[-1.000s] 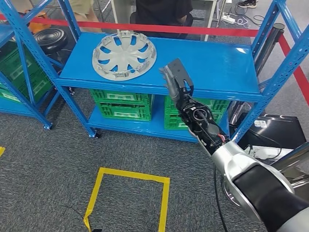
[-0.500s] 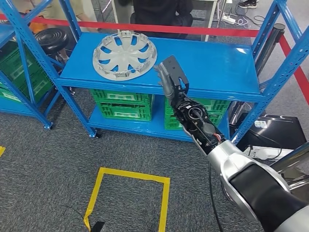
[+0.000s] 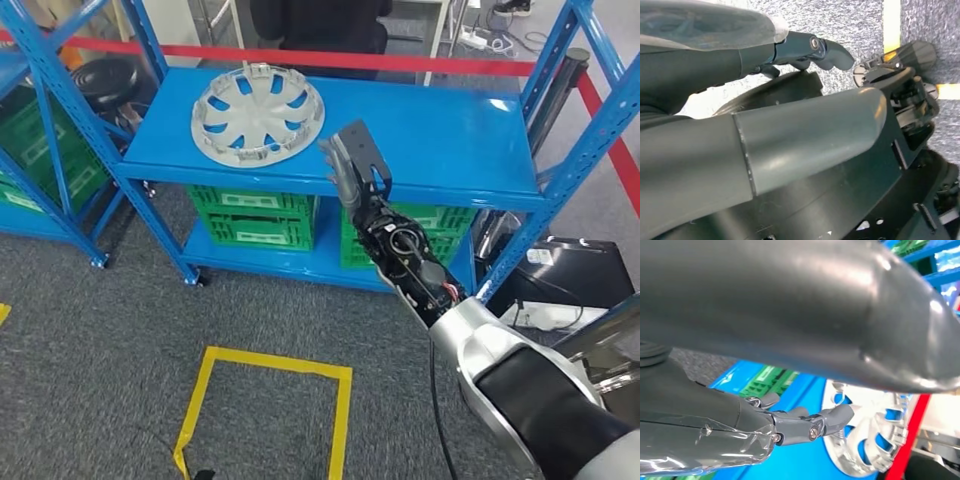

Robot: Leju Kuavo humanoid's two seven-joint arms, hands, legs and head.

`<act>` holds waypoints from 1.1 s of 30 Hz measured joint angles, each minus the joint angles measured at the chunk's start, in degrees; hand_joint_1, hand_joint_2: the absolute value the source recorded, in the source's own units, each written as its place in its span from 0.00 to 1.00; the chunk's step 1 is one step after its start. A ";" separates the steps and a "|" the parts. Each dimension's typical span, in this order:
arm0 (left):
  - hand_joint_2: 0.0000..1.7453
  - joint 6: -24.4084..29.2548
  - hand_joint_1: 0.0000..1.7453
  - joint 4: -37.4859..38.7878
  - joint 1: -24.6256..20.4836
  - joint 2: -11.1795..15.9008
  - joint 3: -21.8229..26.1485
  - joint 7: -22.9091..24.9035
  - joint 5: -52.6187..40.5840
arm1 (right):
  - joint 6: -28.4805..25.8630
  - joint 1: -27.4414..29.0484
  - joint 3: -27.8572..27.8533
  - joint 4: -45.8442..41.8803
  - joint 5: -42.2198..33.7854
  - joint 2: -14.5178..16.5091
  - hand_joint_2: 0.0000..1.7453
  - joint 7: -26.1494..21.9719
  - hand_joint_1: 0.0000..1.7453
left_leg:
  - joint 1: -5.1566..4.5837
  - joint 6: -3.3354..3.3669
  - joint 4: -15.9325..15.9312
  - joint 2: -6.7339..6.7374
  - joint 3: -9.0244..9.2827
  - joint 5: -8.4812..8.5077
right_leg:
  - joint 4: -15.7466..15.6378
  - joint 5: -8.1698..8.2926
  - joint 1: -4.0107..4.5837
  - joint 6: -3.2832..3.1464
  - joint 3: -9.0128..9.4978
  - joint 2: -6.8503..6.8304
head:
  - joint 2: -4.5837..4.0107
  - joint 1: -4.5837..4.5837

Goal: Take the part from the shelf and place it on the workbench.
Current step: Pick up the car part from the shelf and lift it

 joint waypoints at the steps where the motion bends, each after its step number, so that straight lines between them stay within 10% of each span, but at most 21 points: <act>1: 0.00 -0.01 0.00 0.00 0.15 -0.10 0.03 -0.09 0.10 | 0.15 -0.11 -0.08 0.00 0.14 0.00 0.00 -0.31 0.00 | 0.18 0.16 -0.35 0.06 0.53 -0.23 | 1.53 -0.96 -0.02 0.27 -0.64 -0.07 | 0.00 0.11; 6: 0.00 -0.09 0.00 0.00 0.95 -0.45 0.10 0.00 0.13 | 0.27 0.70 -0.23 0.22 0.36 -0.25 0.00 -0.19 0.00 | 1.14 -0.62 -0.52 0.34 2.78 -1.50 | 16.57 -6.47 -1.63 2.17 -9.13 -0.21 | 0.00 0.41; 10: 0.00 -0.15 0.00 0.15 1.22 -0.29 0.14 0.42 -0.21 | -0.54 1.92 -0.34 0.32 -0.16 -0.92 0.00 0.22 0.00 | 2.56 -2.86 0.69 -0.02 5.33 -4.17 | 4.89 1.27 -3.80 4.80 -6.64 -0.25 | 0.00 0.91; 14: 0.00 -0.24 0.00 0.33 0.83 0.06 0.18 1.06 -0.64 | -1.39 3.37 -1.04 0.13 -1.25 -1.57 0.00 0.19 0.00 | 3.16 -4.49 2.78 -0.32 5.58 -5.87 | 1.84 1.44 -3.43 2.59 -4.70 0.38 | 0.00 0.53; 18: 0.00 -0.16 0.00 0.33 0.05 0.02 0.25 1.69 -1.17 | -1.77 3.22 -1.97 -0.33 -1.35 -2.20 0.00 -0.23 0.00 | 3.29 -5.22 16.63 1.15 -3.59 -2.41 | 1.06 -0.16 -3.22 1.22 -1.44 0.39 | 0.00 -0.26; 20: 0.00 0.06 0.00 0.33 -0.20 0.02 0.32 2.10 -1.30 | -1.86 3.76 -2.08 -0.33 -1.21 -2.35 0.00 -0.04 0.00 | 3.03 -5.26 21.63 1.42 -9.29 -5.86 | 0.00 -1.11 -3.01 1.08 1.08 0.35 | -0.01 -0.54; 23: 0.00 0.29 0.00 0.33 -0.29 -0.01 0.43 2.39 -1.29 | -2.02 4.24 -2.28 -0.39 -0.75 -2.39 0.00 0.26 0.00 | 2.06 -4.20 17.75 1.42 -13.04 -10.75 | -1.36 -3.17 -2.79 0.88 4.99 0.71 | 0.00 -0.67; 24: 0.00 0.31 0.00 0.33 -0.26 0.01 0.44 2.43 -1.31 | -2.05 4.37 -2.32 -0.43 -0.50 -2.40 0.00 0.36 0.00 | 1.50 -3.38 13.69 1.39 -13.09 -7.90 | -1.59 -4.03 -2.73 0.84 6.04 0.84 | 0.00 -0.75; 27: 0.00 0.33 0.00 0.39 0.00 0.45 0.49 2.44 -1.34 | -1.75 5.45 -2.37 -0.53 0.10 -2.51 0.00 0.81 0.00 | -0.25 -0.90 1.86 0.32 -11.94 8.71 | -1.71 -6.97 -2.36 1.03 7.88 1.45 | 0.00 -1.04; 28: 0.00 0.37 0.00 0.42 0.08 0.53 0.50 2.50 -1.33 | -1.56 5.71 -2.37 -0.67 0.23 -2.54 0.00 0.94 0.00 | -0.43 -0.78 0.87 -0.09 -11.73 11.16 | -1.82 -7.90 -2.25 1.12 8.27 1.68 | 0.00 -1.01; 31: 0.00 0.57 0.00 0.42 -0.18 0.08 0.55 2.67 -1.39 | -1.43 4.89 -2.51 -1.45 0.86 -2.56 0.00 1.12 0.00 | -0.05 -1.01 2.03 -0.30 -11.08 9.68 | -1.49 -10.37 -2.10 1.49 9.52 1.46 | -0.01 -0.77; 33: 0.00 0.65 0.00 0.42 -0.42 -0.14 0.70 2.67 -1.42 | -1.55 4.33 -2.57 -1.74 1.29 -2.58 0.00 1.16 0.00 | 0.17 -0.60 1.87 -0.35 -10.07 8.48 | 4.13 -13.47 -1.79 1.57 7.41 0.52 | -0.01 -0.49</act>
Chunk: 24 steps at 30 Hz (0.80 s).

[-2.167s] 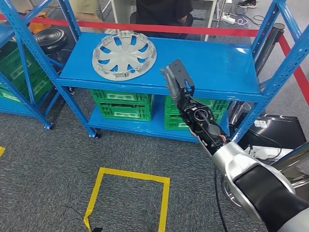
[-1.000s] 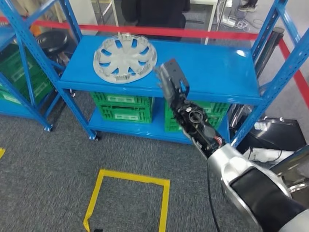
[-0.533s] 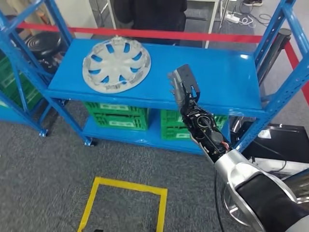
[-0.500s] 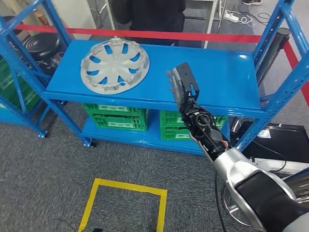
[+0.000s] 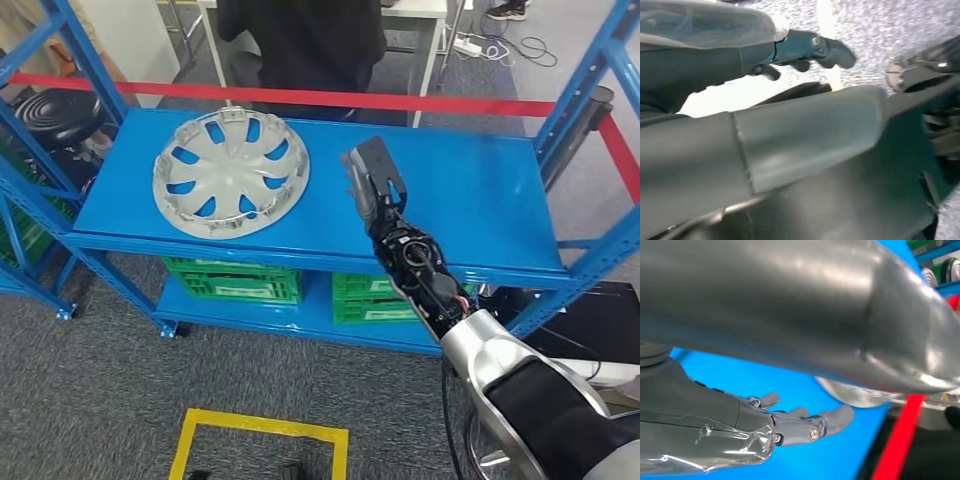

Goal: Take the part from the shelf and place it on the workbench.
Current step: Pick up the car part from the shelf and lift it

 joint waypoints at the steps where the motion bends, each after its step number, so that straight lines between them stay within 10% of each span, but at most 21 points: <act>1: 0.00 0.01 0.00 0.00 -0.02 -0.09 0.09 0.00 0.00 | -0.03 0.04 0.01 -0.02 0.17 -0.01 0.00 0.04 0.00 | 0.02 0.17 -0.01 -0.11 0.48 -0.55 | 4.56 -1.84 0.22 -0.10 -2.53 -0.33 | 0.00 0.21; 3: 0.00 0.02 0.00 0.00 0.05 -0.32 0.20 0.00 0.00 | -0.01 0.58 0.04 -0.01 0.41 -0.02 0.00 0.14 0.00 | 0.09 0.24 0.13 -0.58 1.35 -1.51 | 11.66 -3.33 0.42 -0.26 -7.79 -0.44 | 0.01 0.53; 5: 0.00 0.10 0.00 0.00 0.21 -0.47 0.21 0.01 -0.03 | 0.09 0.99 0.04 -0.01 0.49 -0.04 0.00 0.19 0.00 | 0.13 0.10 0.45 -1.41 2.26 -2.39 | 10.62 0.58 0.35 -0.08 -9.96 -0.36 | 0.01 0.81; 8: 0.00 0.16 0.00 0.00 0.25 -0.45 0.24 0.10 -0.18 | 0.32 0.99 0.01 -0.01 0.79 -0.30 0.00 0.41 0.00 | 0.13 -0.35 1.21 -3.00 3.22 -3.31 | 0.40 9.11 -0.30 0.40 -8.48 1.82 | 0.00 1.14; 12: 0.00 0.15 0.00 0.01 0.19 -0.24 0.24 0.27 -0.73 | 0.42 0.97 0.08 -0.27 1.90 -0.45 0.00 1.45 0.00 | 0.37 -1.17 1.82 -4.83 2.76 -3.27 | -2.66 10.42 -0.14 -0.64 -7.12 1.96 | 0.00 1.04; 16: 0.00 0.07 0.00 -0.08 -0.08 -0.48 0.22 0.50 -1.38 | 0.58 0.19 0.00 -0.88 3.02 -0.43 0.00 2.45 0.00 | 0.49 -2.74 11.19 0.51 -1.30 -8.32 | -3.18 10.80 -0.14 -1.88 -6.00 -0.51 | 0.00 -0.02; 19: 0.00 0.07 0.00 -0.07 -0.65 -0.62 0.22 0.58 -1.66 | 0.70 0.16 0.03 -0.97 3.60 -0.46 0.00 2.98 0.00 | 1.37 -3.28 20.50 1.72 -5.60 -11.23 | -3.19 10.56 0.05 -1.99 -5.81 -2.56 | 0.01 -0.32; 24: 0.00 0.03 0.00 -0.06 -0.89 -0.55 0.22 0.80 -1.92 | 0.75 -0.25 0.03 -1.43 4.19 -0.46 0.00 3.28 0.00 | 0.61 -1.94 4.23 4.74 3.05 -5.17 | -3.30 9.33 0.47 -1.36 -4.77 -5.22 | 0.00 -0.36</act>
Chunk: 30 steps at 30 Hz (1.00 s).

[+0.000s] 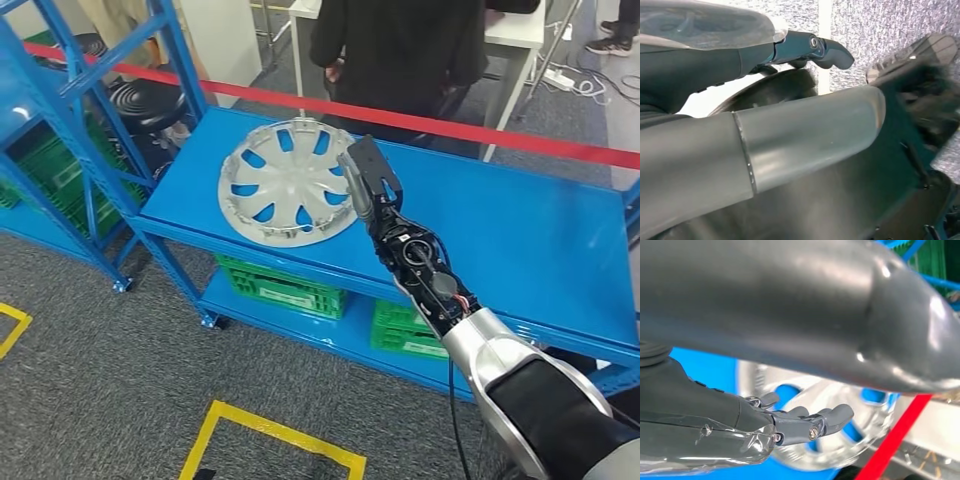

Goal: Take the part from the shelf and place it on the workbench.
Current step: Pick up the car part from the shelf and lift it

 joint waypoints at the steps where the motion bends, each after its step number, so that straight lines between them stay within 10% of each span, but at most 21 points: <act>1: 0.00 -0.03 0.00 0.00 -0.08 0.01 0.00 0.00 -0.02 | 0.01 -0.09 0.00 -0.09 0.07 0.00 0.00 0.08 0.00 | -0.33 0.27 -1.25 0.37 0.63 -0.14 | -0.13 -0.23 0.14 0.25 0.10 -0.44 | 0.00 0.04; 5: 0.00 -0.13 0.00 -0.01 -0.13 -0.15 0.00 0.01 -0.10 | 0.10 -0.24 0.01 -0.44 0.35 -0.02 0.00 0.15 0.00 | 0.01 0.99 -2.54 -1.53 1.51 -0.42 | 0.80 -1.95 0.27 1.22 0.58 -0.04 | 0.01 0.45; 10: 0.00 -0.63 0.00 -0.01 -0.26 -0.54 0.00 -0.10 -0.25 | -0.02 0.59 -0.30 -0.49 -0.13 -0.33 0.00 -0.36 0.00 | 0.34 1.80 -2.91 -3.46 2.51 -1.11 | 17.21 -7.46 0.03 2.14 -8.22 3.82 | 0.02 1.61; 15: 0.00 -1.60 0.00 0.00 -0.25 -0.51 0.00 -0.42 -0.37 | -0.02 0.66 -0.70 -0.52 -0.13 -0.55 0.00 -0.86 0.00 | 0.36 0.96 -0.89 -5.01 3.31 -3.41 | 3.65 1.53 -0.50 2.19 -4.45 4.32 | 0.01 2.31; 21: 0.00 -1.79 0.00 -0.01 -0.21 -0.13 0.00 -0.73 -0.58 | -0.01 0.54 -1.14 -0.94 -0.13 -0.55 0.00 -1.07 0.00 | 0.28 -0.51 2.99 -4.29 2.29 -5.70 | 0.90 0.99 -1.00 0.05 -1.48 4.30 | 0.01 1.19; 24: 0.00 -1.53 0.00 -0.01 -0.37 -0.10 0.00 -0.79 -0.65 | 0.10 0.53 -1.30 -1.07 -0.13 -0.55 0.00 -1.16 0.00 | 0.95 -1.51 14.28 -3.40 -4.56 -8.90 | 0.44 0.32 -1.14 -0.06 0.40 4.10 | 0.01 0.30; 26: 0.00 -1.07 0.00 -0.01 -0.49 -0.08 0.01 -0.82 -0.66 | 0.13 0.73 -1.30 -1.08 -0.13 -0.55 0.00 -1.14 0.00 | 1.22 -1.69 16.65 -3.23 -7.78 -7.43 | 0.31 -0.81 -1.26 0.12 1.67 4.10 | 0.00 0.15; 30: 0.00 -0.66 0.00 -0.01 -0.27 -0.04 0.01 -0.49 -0.62 | 0.15 0.74 -1.29 -1.14 0.22 -0.55 0.00 -0.51 0.00 | 1.27 -1.53 2.93 -2.63 -3.97 1.96 | 0.04 -3.89 -1.33 1.15 4.38 4.21 | 0.00 -0.22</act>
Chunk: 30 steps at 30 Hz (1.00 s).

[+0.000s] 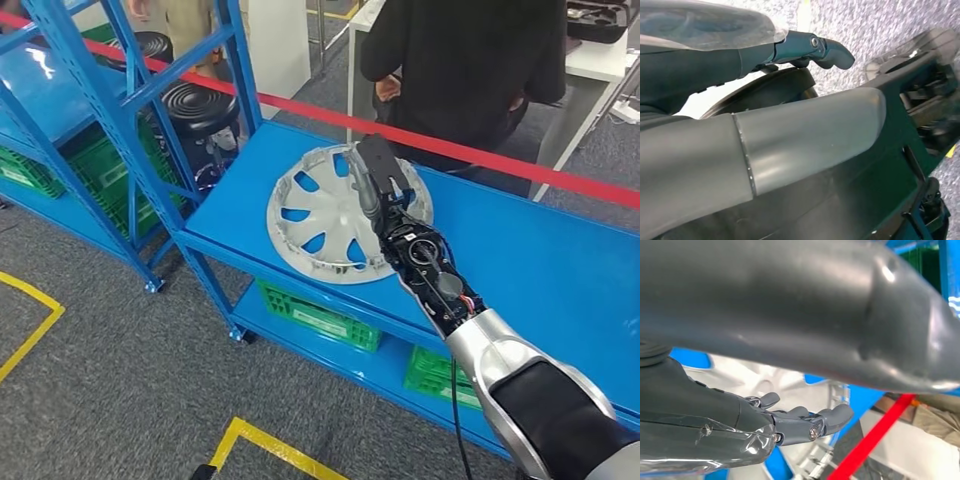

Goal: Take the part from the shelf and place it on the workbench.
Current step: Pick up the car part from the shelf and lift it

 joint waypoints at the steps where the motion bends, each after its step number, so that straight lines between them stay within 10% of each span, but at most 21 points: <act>1: 0.00 0.01 0.00 0.00 0.06 -0.01 0.01 0.05 -0.01 | 0.04 -0.07 0.01 -0.03 0.27 -0.01 0.00 0.44 0.00 | -0.10 0.19 -1.68 0.08 0.69 0.33 | -0.32 -0.54 0.13 0.32 0.25 0.01 | -0.01 -0.10; 5: 0.00 0.06 0.00 0.00 -0.16 -0.01 0.01 0.27 -0.14 | 0.15 -0.54 0.17 -0.10 2.94 -0.04 0.00 3.86 0.00 | -0.16 1.63 -2.47 -0.25 1.51 -1.28 | -1.79 -1.80 0.16 1.13 1.58 -0.18 | 0.00 0.45; 8: 0.00 0.09 0.00 0.00 -0.33 -0.10 -0.01 0.55 -0.34 | 0.01 -1.01 0.62 -0.07 6.03 -0.13 0.00 6.38 0.00 | -0.23 2.72 -3.08 -0.38 2.84 -2.12 | 8.10 -6.04 0.52 1.12 -3.11 -0.21 | 0.01 1.46; 10: 0.00 0.09 0.00 0.00 -0.37 -0.19 -0.01 0.63 -0.46 | 0.25 -0.98 1.01 0.09 7.68 -0.16 0.50 7.62 0.00 | -0.51 3.11 -3.17 -0.59 3.63 -2.69 | 16.11 -7.82 0.92 0.86 -8.64 -0.21 | 0.01 2.02; 12: 0.00 0.09 0.00 0.00 -0.35 -0.26 0.00 0.68 -0.51 | 0.74 -0.99 1.32 0.20 8.66 -0.17 1.00 8.30 0.00 | -0.89 3.23 -3.16 -0.96 4.52 -3.15 | 15.56 -4.56 1.32 0.26 -10.77 -0.19 | 0.02 2.58; 16: 0.00 0.22 0.00 -0.01 -0.41 -0.58 0.01 0.93 -0.51 | 1.60 -1.66 1.86 0.20 9.33 -0.21 1.00 8.44 0.00 | -1.39 3.06 -3.22 -1.40 5.52 -3.48 | 1.99 4.83 2.36 -1.55 -7.79 -0.13 | 0.01 2.85; 25: 0.00 0.60 0.00 -0.02 -0.23 -0.41 0.01 0.96 -0.47 | 2.08 -2.04 2.63 0.20 10.96 -0.26 1.00 9.34 0.00 | -1.21 2.58 -3.61 -1.34 5.54 -3.42 | 0.46 5.58 2.46 -1.41 -7.62 -0.19 | 0.01 1.96; 30: 0.00 0.81 0.00 -0.02 -0.17 -0.27 0.02 1.10 0.06 | 4.98 -3.54 4.56 -0.69 25.32 -0.62 1.00 22.45 0.00 | -1.21 2.58 -3.67 -1.32 5.58 -3.42 | 0.46 5.57 2.45 -1.40 -7.63 -0.20 | 0.01 1.64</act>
